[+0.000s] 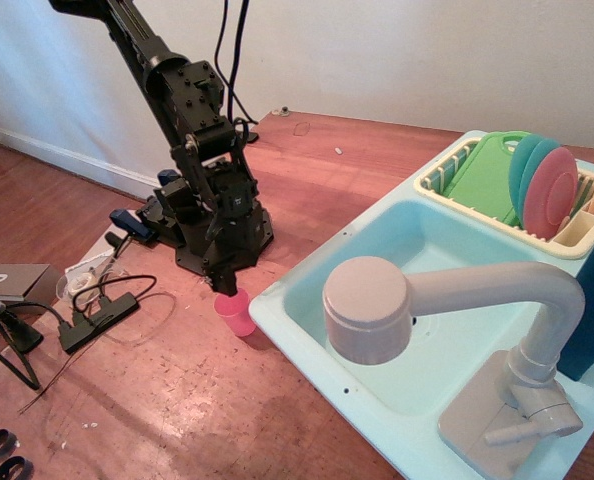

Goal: Put cup from anywhere into sink

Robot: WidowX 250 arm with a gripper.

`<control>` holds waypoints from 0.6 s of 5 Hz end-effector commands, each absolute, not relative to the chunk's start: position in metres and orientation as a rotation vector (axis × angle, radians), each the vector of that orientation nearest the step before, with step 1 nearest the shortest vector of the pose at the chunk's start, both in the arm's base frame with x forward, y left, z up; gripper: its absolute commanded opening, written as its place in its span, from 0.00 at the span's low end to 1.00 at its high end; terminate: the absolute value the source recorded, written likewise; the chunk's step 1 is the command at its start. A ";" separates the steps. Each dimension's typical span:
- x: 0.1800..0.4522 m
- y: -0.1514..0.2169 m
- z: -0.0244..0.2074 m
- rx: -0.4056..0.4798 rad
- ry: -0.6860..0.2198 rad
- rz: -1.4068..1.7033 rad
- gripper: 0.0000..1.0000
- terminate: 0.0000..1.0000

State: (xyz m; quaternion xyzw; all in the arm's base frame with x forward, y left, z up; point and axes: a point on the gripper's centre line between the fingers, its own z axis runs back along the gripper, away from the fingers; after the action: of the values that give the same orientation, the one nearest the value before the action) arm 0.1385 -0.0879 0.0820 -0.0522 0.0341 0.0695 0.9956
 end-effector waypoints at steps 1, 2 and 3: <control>0.139 -0.088 0.082 -0.104 0.068 0.139 1.00 0.00; 0.139 -0.088 0.077 -0.104 0.051 0.137 1.00 0.00; 0.142 -0.088 0.064 -0.127 0.059 0.121 1.00 0.00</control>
State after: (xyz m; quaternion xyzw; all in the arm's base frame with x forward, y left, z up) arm 0.1390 -0.0902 0.0527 -0.0677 0.0385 0.0614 0.9951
